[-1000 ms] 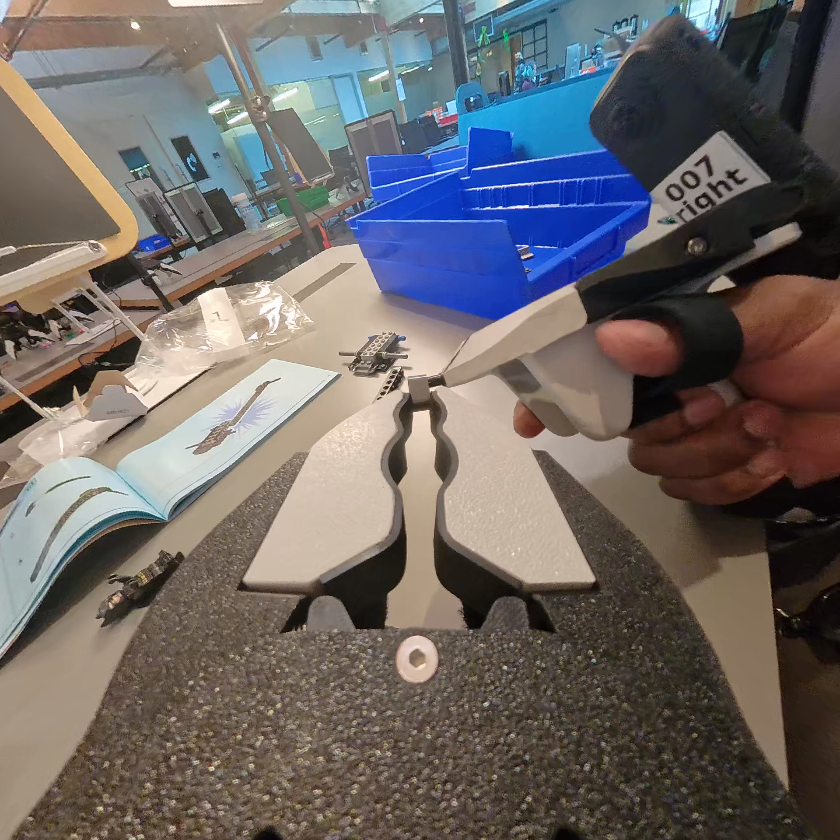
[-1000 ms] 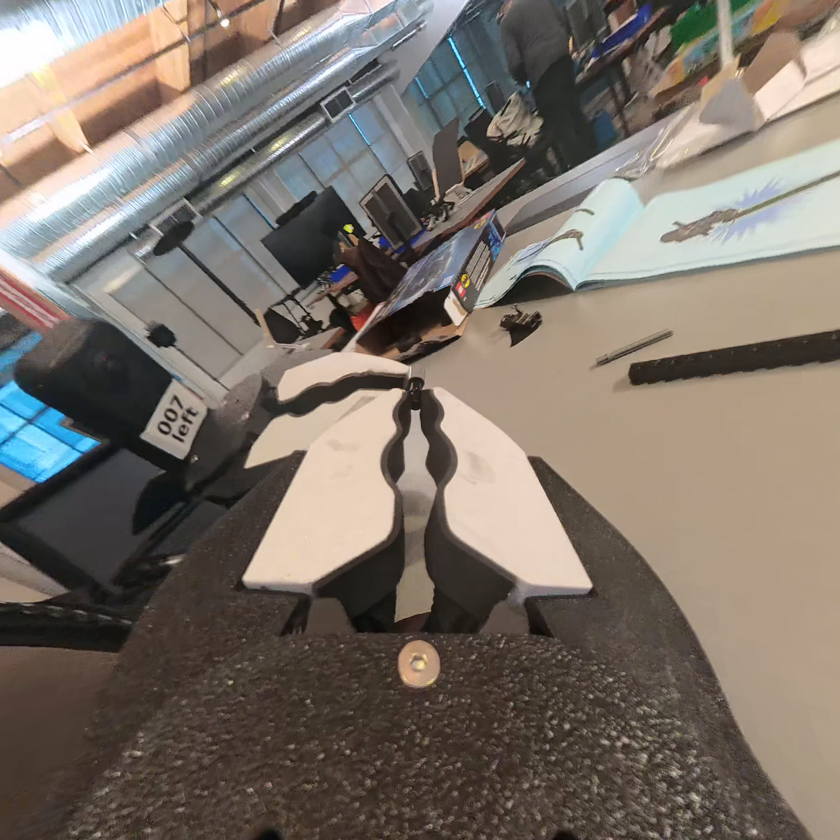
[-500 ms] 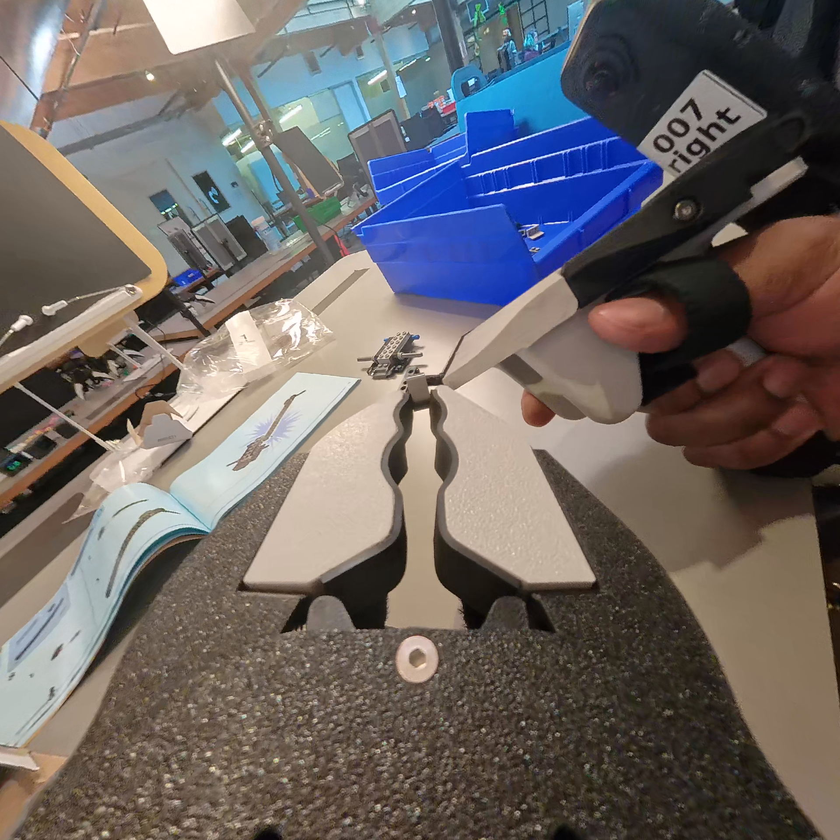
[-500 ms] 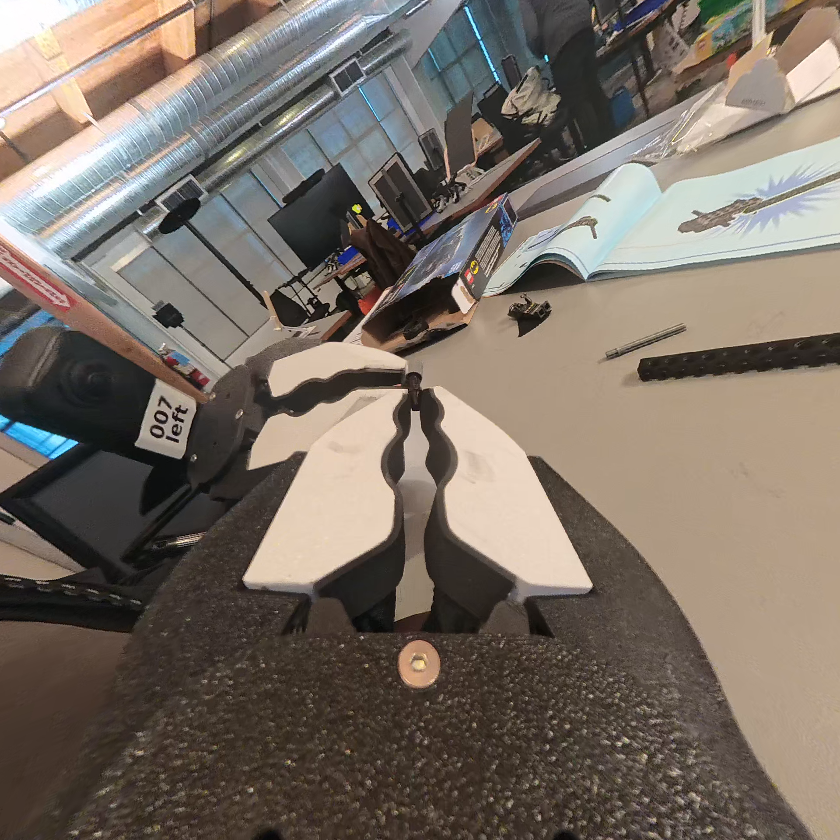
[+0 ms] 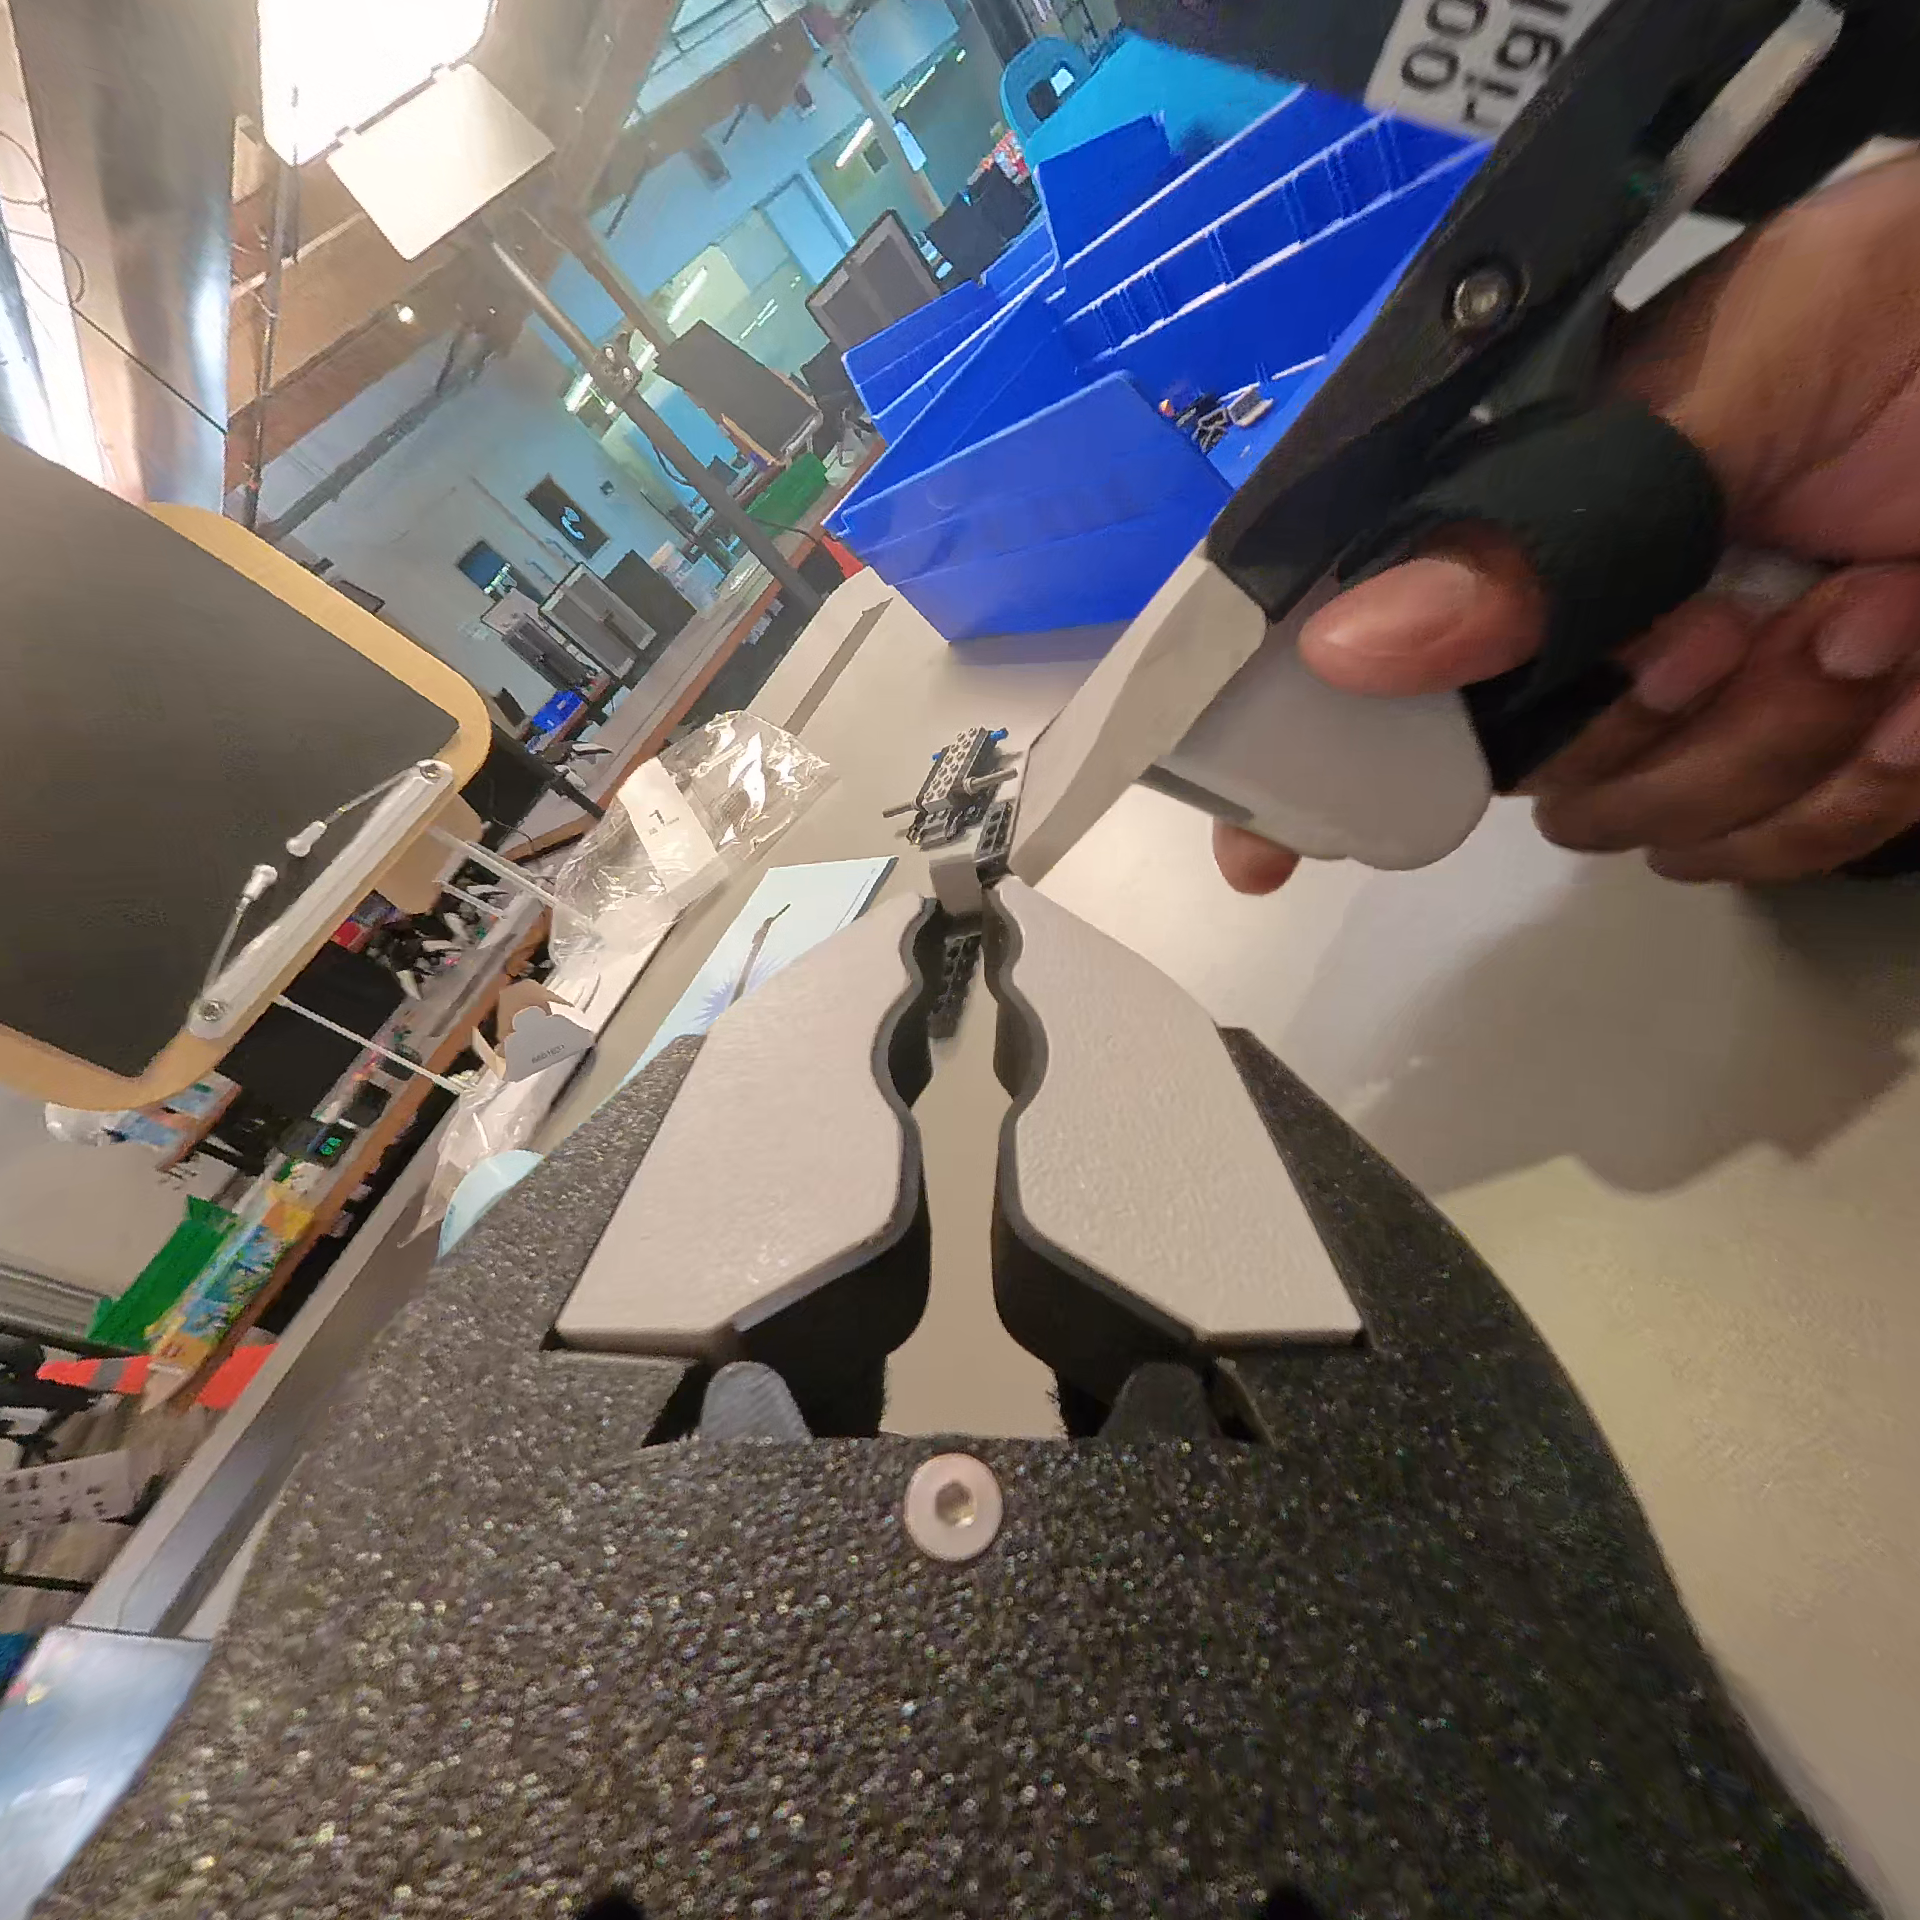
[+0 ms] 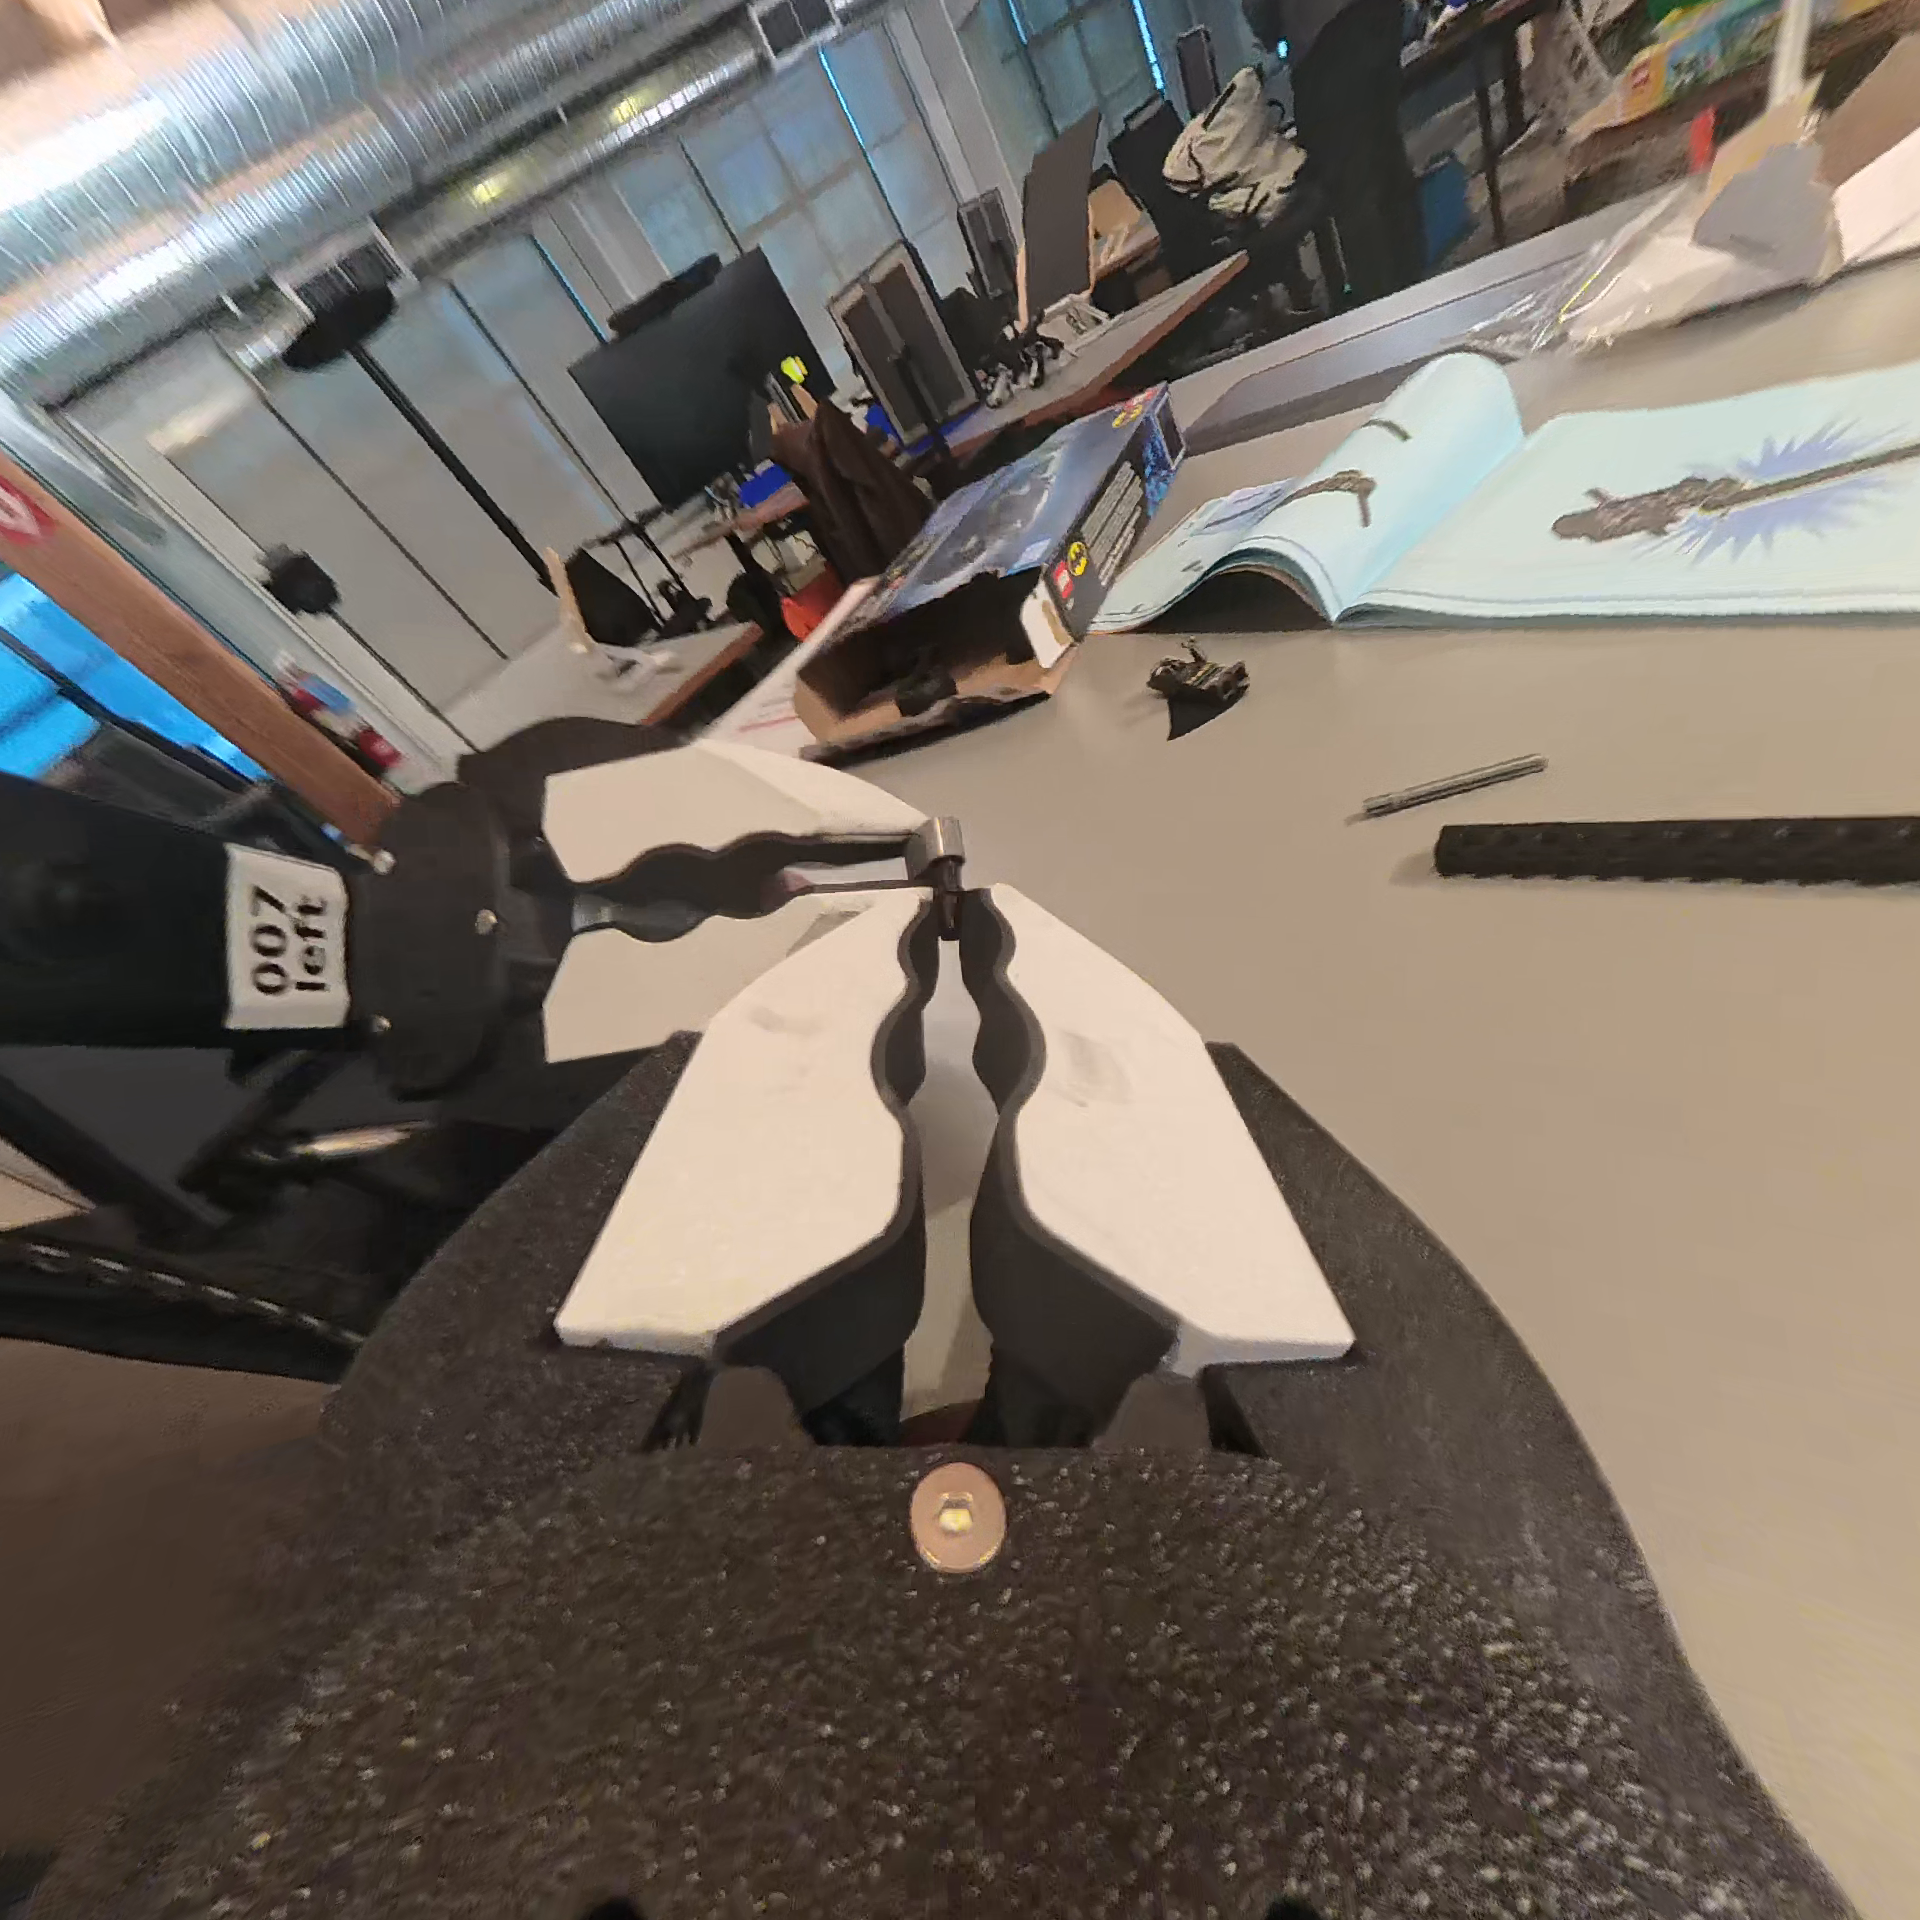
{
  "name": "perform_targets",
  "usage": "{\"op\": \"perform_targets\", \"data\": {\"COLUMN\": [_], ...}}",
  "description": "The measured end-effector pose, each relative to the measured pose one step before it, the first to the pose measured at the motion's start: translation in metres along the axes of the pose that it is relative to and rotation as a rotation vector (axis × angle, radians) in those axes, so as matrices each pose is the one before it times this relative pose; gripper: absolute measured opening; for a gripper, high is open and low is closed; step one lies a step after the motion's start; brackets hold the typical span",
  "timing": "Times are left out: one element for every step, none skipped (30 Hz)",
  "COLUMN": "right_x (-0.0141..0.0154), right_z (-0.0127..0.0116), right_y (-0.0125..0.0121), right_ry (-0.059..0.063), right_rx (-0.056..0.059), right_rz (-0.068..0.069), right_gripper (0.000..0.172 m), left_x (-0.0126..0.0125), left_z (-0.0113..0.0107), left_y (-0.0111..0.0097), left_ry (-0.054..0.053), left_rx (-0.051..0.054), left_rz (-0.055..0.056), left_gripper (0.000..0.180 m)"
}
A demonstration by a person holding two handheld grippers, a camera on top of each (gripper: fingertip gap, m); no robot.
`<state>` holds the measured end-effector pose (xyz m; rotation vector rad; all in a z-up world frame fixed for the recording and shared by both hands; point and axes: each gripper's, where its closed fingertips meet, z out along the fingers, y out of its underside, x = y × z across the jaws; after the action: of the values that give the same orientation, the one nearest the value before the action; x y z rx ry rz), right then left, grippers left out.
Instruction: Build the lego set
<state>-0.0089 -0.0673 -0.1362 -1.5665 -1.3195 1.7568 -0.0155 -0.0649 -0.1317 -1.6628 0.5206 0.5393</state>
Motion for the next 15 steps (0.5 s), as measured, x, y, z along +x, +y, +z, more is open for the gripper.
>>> {"op": "perform_targets", "data": {"right_x": [0.00032,-0.00003,-0.00006,0.00012,0.00002,-0.0002,-0.00003,-0.00005,-0.00028,-0.00041,-0.00026,-0.00035,-0.00049,-0.00053,-0.00053], "right_z": [0.00027,0.00031,0.00033,0.00026,0.0001,-0.0001,-0.00019,-0.00028,-0.0003,-0.00027,-0.00014,-0.0001,0.00004,0.00002,-0.00008], "right_y": [0.00116,0.00076,0.00046,0.00031,-0.00007,-0.00011,-0.0002,-0.00001,-0.00014,-0.00027,-0.00009,-0.00009,0.00006,0.00015,0.00027], "right_ry": [0.0174,0.0122,0.009,0.0088,0.0049,-0.0019,-0.0071,-0.0124,-0.0185,-0.0188,-0.0139,-0.011,-0.0114,-0.0117,-0.0124], "right_rx": [-0.0106,-0.0065,-0.0045,-0.0035,-0.0005,0.0012,0.0004,-0.0006,-0.0004,0.0,-0.0001,-0.0002,-0.0004,-0.0016,-0.0032], "right_rz": [-0.0387,-0.0295,-0.0236,-0.0205,-0.012,-0.0014,0.0079,0.0164,0.0228,0.0262,0.0224,0.0161,0.0161,0.0164,0.0133], "right_gripper": [0.004,0.004,0.004,0.004,0.004,0.004,0.004,0.004,0.004,0.004,0.004,0.004,0.004,0.004,0.004], "left_x": [0.00038,0.00026,0.00003,0.00043,-0.00005,-0.00011,0.00012,0.00041,0.0001,0.00005,0.00012,-0.00009,0.00003,0.00003,0.00029], "left_z": [-0.00041,-0.00031,-0.00041,0.00011,-0.00002,-0.00015,0.00004,0.00008,-0.00026,-0.00011,0.0001,-0.00023,-0.00026,-0.00035,-0.00042], "left_y": [0.00079,0.00046,0.00031,0.00084,0.00032,-0.00052,-0.00026,0.00001,-0.00071,-0.00068,-0.00025,-0.00035,-0.0004,-0.00022,-0.00014], "left_ry": [-0.0043,-0.0016,0.0,0.0017,-0.0002,-0.0016,0.0008,0.0044,0.0029,0.0028,0.0018,0.0012,0.004,0.0033,0.0045], "left_rx": [-0.0024,-0.0036,-0.0006,-0.0038,-0.0019,0.0024,0.002,0.0023,0.0064,0.0047,0.0017,0.0051,0.004,0.0035,0.0025], "left_rz": [0.0222,0.0113,0.0036,0.0053,0.0031,0.0031,-0.0022,-0.0069,-0.0046,-0.0041,-0.0024,-0.0045,-0.0068,-0.0011,0.0005], "left_gripper": [0.007,0.007,0.007,0.007,0.007,0.007,0.007,0.007,0.007,0.007,0.007,0.007,0.007,0.007,0.007]}}
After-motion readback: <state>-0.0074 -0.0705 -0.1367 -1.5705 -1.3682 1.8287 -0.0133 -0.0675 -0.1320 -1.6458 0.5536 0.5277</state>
